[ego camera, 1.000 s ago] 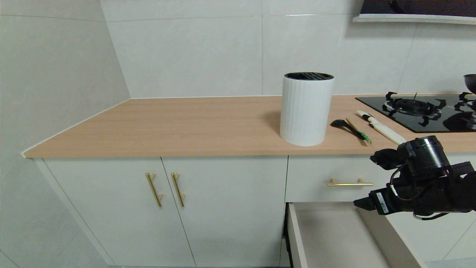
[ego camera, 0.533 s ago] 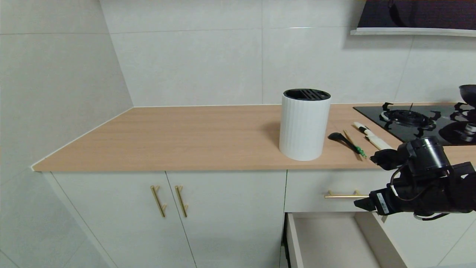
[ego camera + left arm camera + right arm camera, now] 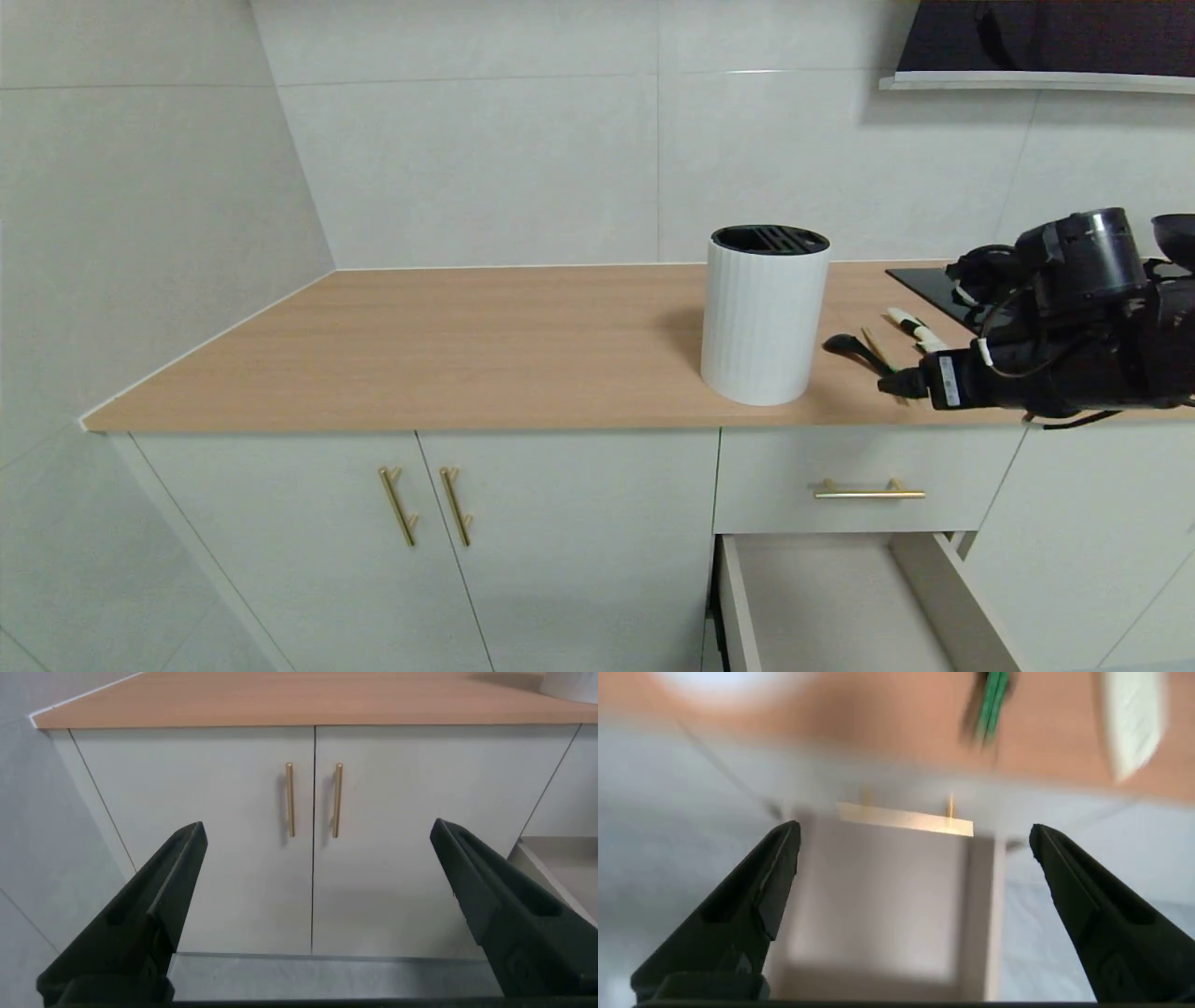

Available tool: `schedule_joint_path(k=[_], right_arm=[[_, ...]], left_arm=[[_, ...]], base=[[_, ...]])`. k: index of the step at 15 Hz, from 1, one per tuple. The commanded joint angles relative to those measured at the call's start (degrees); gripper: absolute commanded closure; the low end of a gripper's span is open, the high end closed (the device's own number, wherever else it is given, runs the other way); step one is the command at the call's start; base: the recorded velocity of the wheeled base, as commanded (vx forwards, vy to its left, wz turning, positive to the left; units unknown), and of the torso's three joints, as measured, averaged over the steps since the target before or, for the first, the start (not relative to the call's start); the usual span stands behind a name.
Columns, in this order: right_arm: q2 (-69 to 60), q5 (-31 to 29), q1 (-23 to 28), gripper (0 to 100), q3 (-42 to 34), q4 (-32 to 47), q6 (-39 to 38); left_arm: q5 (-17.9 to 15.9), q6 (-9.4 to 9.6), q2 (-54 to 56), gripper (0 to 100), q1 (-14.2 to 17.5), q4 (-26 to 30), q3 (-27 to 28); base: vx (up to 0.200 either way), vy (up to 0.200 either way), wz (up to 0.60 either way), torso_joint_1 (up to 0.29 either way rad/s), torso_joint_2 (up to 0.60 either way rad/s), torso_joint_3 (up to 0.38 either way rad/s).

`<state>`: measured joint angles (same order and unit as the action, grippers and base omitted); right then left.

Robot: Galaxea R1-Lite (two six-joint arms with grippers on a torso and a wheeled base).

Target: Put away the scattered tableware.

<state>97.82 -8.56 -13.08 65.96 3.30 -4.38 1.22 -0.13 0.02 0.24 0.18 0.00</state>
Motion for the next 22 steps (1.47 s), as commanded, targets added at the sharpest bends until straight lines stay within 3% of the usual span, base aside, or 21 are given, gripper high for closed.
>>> schedule_joint_path(k=[1,9,21,22], right_arm=[[7.21,-0.67,-0.02,0,7.69,2.94,-5.99],[14.86,-7.61,2.09,0,11.47,2.59,-8.02],[19.87,-7.7,4.99,0,14.28,2.5,-8.02],[20.04,-7.7,5.26,100,14.46,2.5,-8.1]], left_arm=[[0.01,-0.04,-0.02,0,0.02,-0.01,0.0],[0.01,-0.04,-0.02,0,0.02,-0.01,0.0],[0.01,-0.04,-0.02,0,0.02,-0.01,0.0],[0.01,-0.04,-0.02,0,0.02,-0.01,0.0]], base=[[0.0,0.0,0.0,0.0,0.0,0.0],[0.0,0.0,0.0,0.0,0.0,0.0],[0.0,0.0,0.0,0.0,0.0,0.0],[0.0,0.0,0.0,0.0,0.0,0.0]])
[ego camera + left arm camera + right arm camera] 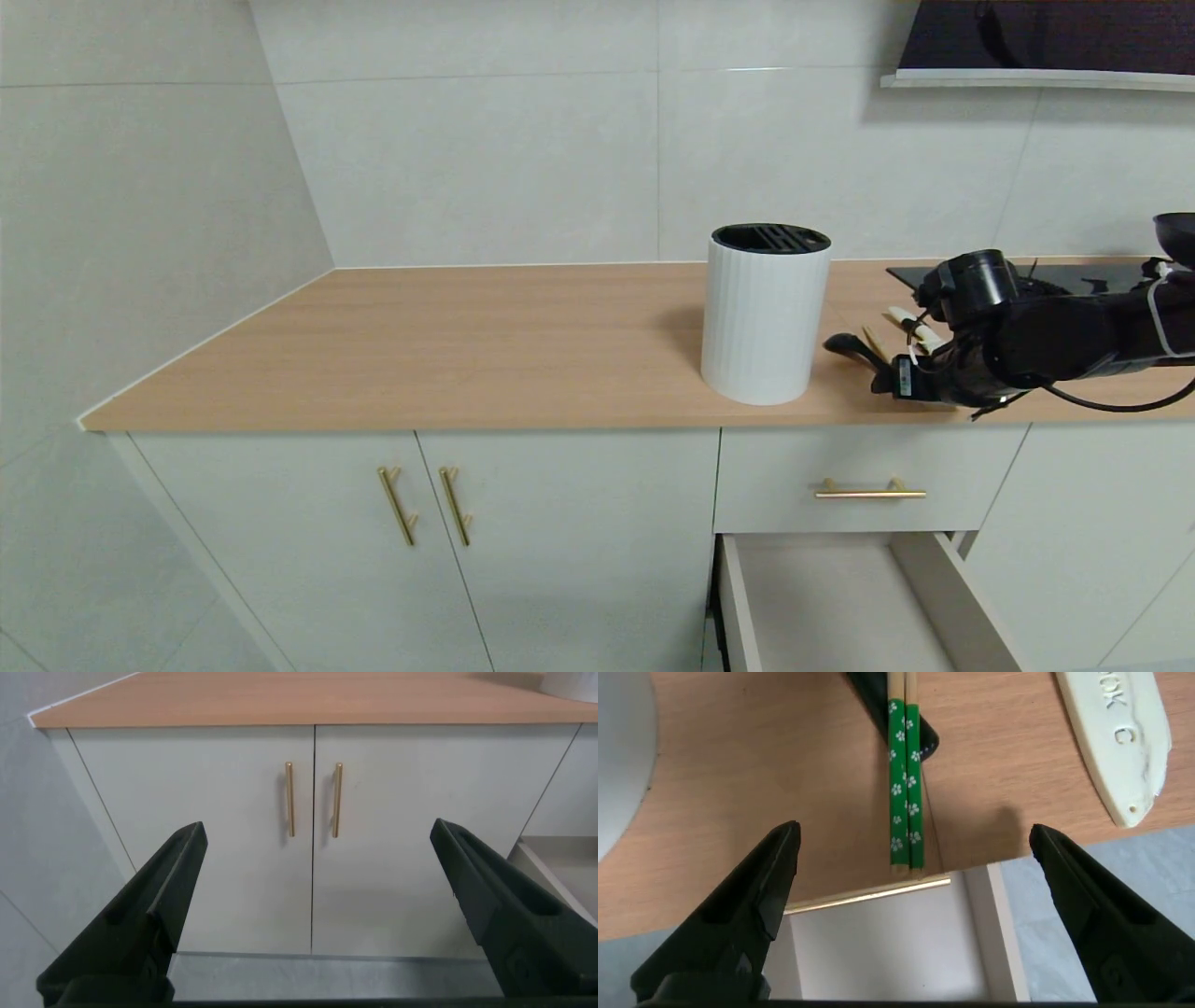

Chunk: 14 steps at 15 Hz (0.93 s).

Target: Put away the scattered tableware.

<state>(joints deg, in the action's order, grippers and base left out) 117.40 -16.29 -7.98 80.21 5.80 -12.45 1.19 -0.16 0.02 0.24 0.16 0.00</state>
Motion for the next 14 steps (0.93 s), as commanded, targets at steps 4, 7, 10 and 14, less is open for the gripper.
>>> schedule_joint_path(k=[4,7,10,14], right_arm=[[0.2,0.03,0.43,100,0.21,0.0,-0.03],[-0.24,0.03,0.43,100,0.12,0.0,-0.03],[-1.73,0.03,0.43,100,-0.23,0.26,-0.12],[-13.51,0.64,-3.35,100,-6.12,1.84,-0.3]], left_arm=[[0.04,-0.02,-0.02,0,0.02,0.02,0.0],[0.04,-0.02,-0.02,0,0.02,0.02,0.0],[0.04,-0.02,-0.02,0,0.02,0.02,0.0],[0.04,-0.02,-0.02,0,0.02,0.02,0.0]], base=[[0.0,0.0,0.0,0.0,0.0,0.0],[0.0,0.0,0.0,0.0,0.0,0.0],[0.0,0.0,0.0,0.0,0.0,0.0],[0.0,0.0,0.0,0.0,0.0,0.0]])
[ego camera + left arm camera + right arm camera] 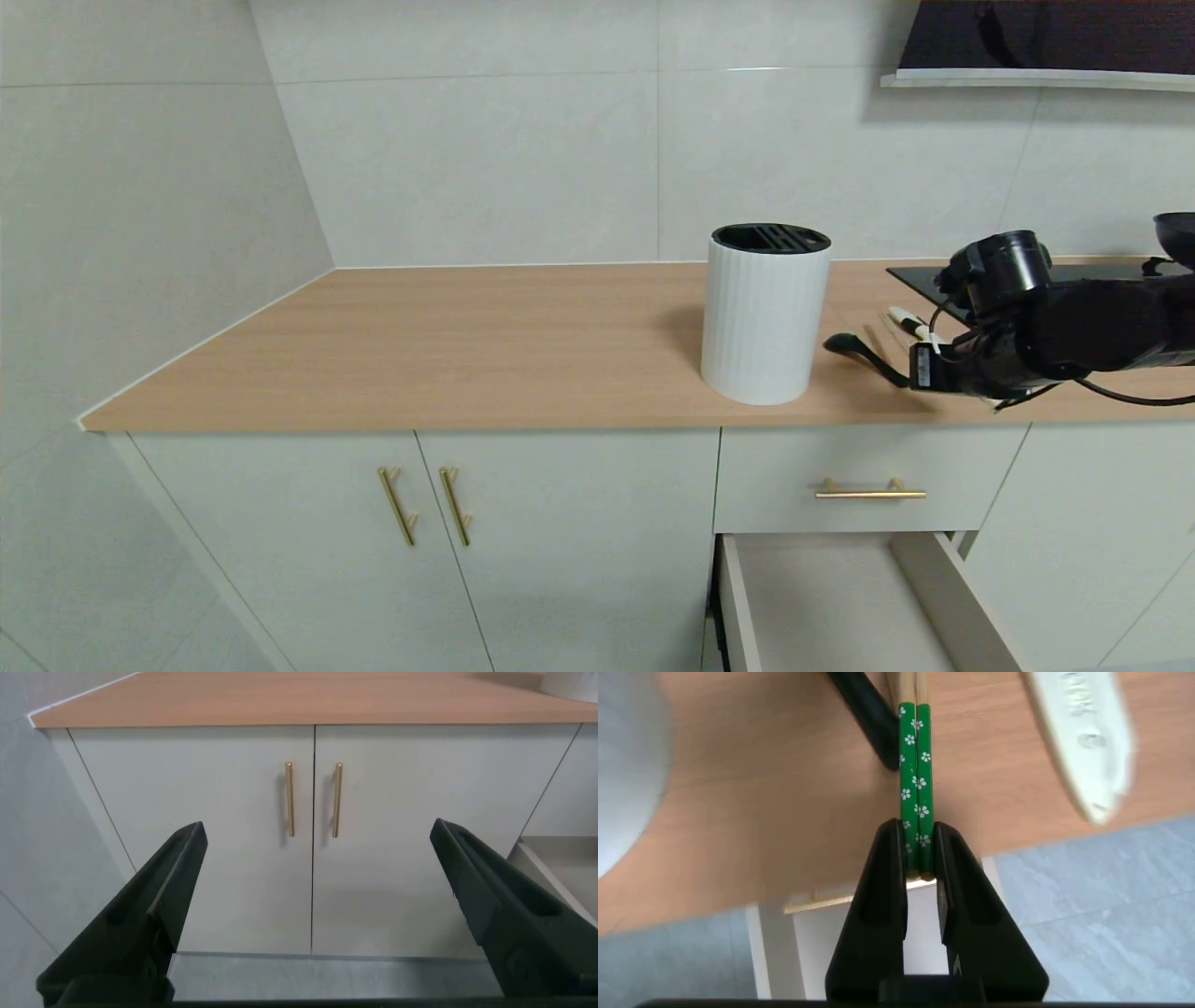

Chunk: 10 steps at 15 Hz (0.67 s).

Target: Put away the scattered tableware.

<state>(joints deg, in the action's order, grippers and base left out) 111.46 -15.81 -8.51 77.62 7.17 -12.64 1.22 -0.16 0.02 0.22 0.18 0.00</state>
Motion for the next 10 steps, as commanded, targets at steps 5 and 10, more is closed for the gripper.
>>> schedule_joint_path(k=[5,10], right_arm=[[-24.18,0.78,-6.17,100,-12.31,7.77,-0.37],[-35.7,21.0,-6.26,100,-14.51,22.54,1.04]], left_arm=[[0.01,-0.02,-0.02,0,0.04,-0.01,0.0],[0.01,-0.02,-0.02,0,0.04,-0.01,0.0]], base=[[0.0,0.0,0.0,0.0,0.0,0.0],[0.0,0.0,0.0,0.0,0.0,0.0]])
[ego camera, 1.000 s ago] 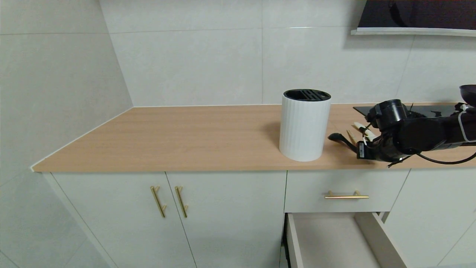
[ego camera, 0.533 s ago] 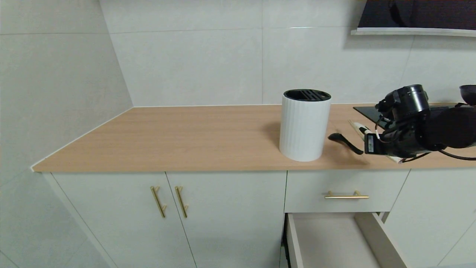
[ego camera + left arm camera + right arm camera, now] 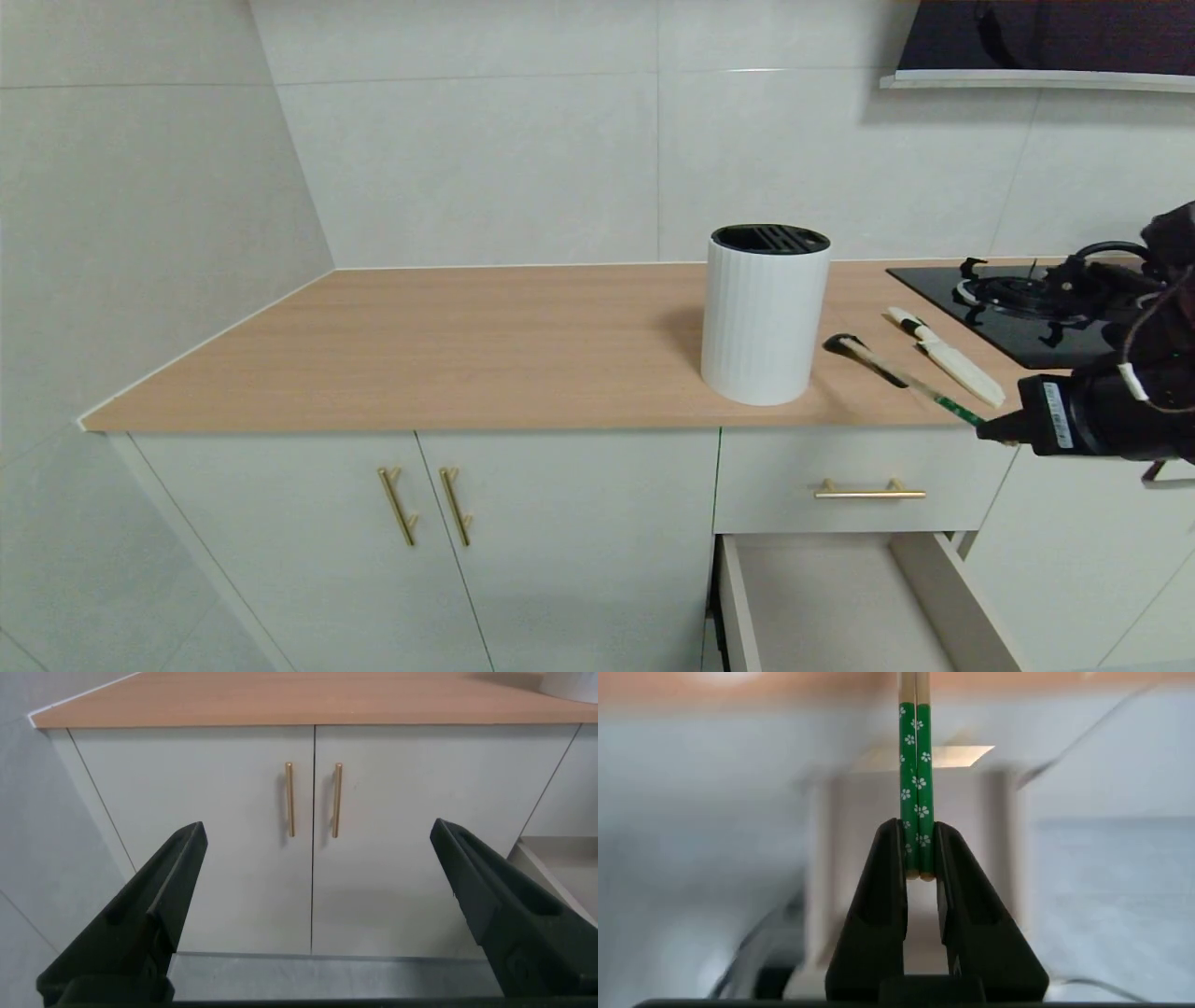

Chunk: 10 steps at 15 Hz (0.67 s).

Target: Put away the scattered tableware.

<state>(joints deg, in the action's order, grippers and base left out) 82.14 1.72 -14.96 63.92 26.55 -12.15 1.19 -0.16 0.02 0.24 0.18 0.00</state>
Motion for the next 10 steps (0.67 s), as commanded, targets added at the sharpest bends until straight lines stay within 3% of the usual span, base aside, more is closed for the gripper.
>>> schedule_joint_path(k=[1,3,10], right_arm=[[-6.38,5.93,0.46,100,-1.25,3.77,3.8],[-6.47,7.33,0.46,100,-5.03,3.42,9.43],[-4.8,8.56,-0.77,100,-7.67,3.86,12.15]], left_arm=[[0.04,-0.02,-0.02,0,0.02,-0.01,0.0],[0.04,-0.02,-0.02,0,0.02,-0.01,0.0],[0.04,-0.02,-0.02,0,0.02,-0.01,0.0]], base=[[0.0,0.0,0.0,0.0,0.0,0.0],[0.0,0.0,0.0,0.0,0.0,0.0],[0.0,0.0,0.0,0.0,0.0,0.0]])
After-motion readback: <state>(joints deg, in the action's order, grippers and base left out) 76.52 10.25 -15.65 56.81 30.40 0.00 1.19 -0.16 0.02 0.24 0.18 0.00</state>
